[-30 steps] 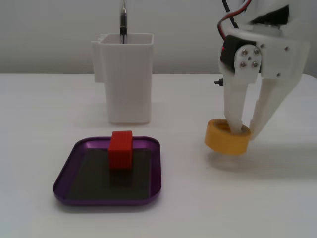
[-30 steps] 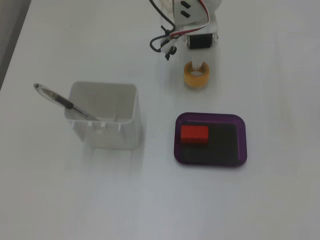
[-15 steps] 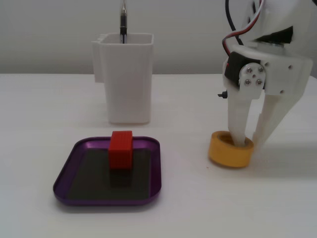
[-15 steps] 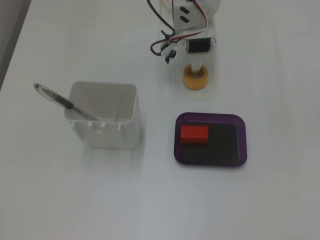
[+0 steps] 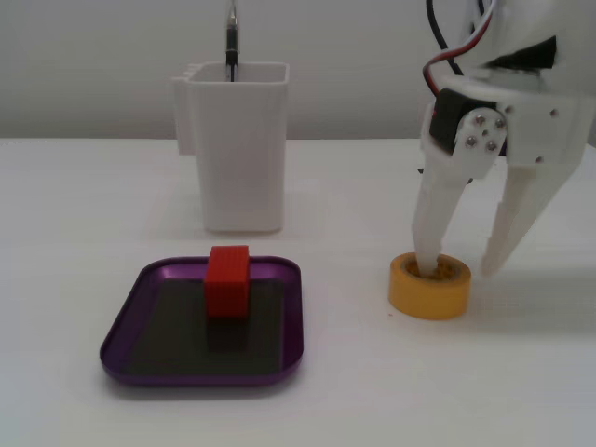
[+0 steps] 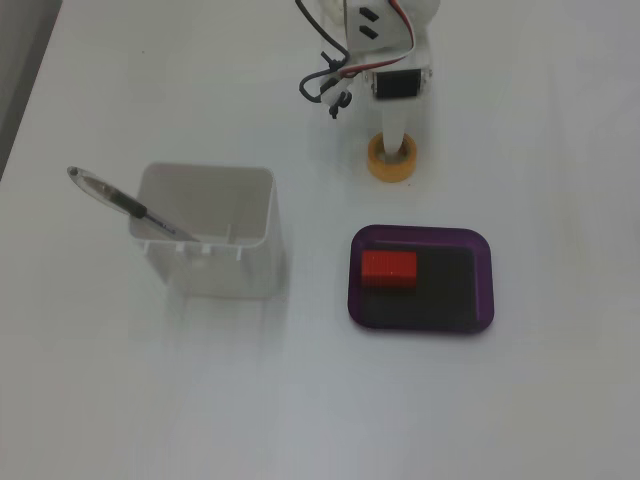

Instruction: Remove the yellow tape from the box.

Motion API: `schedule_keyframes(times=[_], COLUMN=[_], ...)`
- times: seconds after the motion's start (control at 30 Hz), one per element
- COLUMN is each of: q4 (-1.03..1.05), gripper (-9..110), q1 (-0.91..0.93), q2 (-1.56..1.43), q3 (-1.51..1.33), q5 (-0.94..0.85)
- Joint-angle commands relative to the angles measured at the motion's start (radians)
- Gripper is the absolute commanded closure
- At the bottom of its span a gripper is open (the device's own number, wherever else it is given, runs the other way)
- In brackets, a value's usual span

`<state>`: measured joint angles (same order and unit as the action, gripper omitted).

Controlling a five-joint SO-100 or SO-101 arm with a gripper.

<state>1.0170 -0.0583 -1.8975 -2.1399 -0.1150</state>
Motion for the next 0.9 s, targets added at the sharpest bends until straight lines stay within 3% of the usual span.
schedule_keyframes(times=[0.0, 0.53, 0.87], q4=[0.087, 0.531, 0.535], gripper=[87, 87, 87], q1=[-0.005, -0.02, -0.002], q2=[-0.046, -0.066, -0.506], q3=[0.109, 0.514, 0.388], q5=[0.006, -0.005, -0.008])
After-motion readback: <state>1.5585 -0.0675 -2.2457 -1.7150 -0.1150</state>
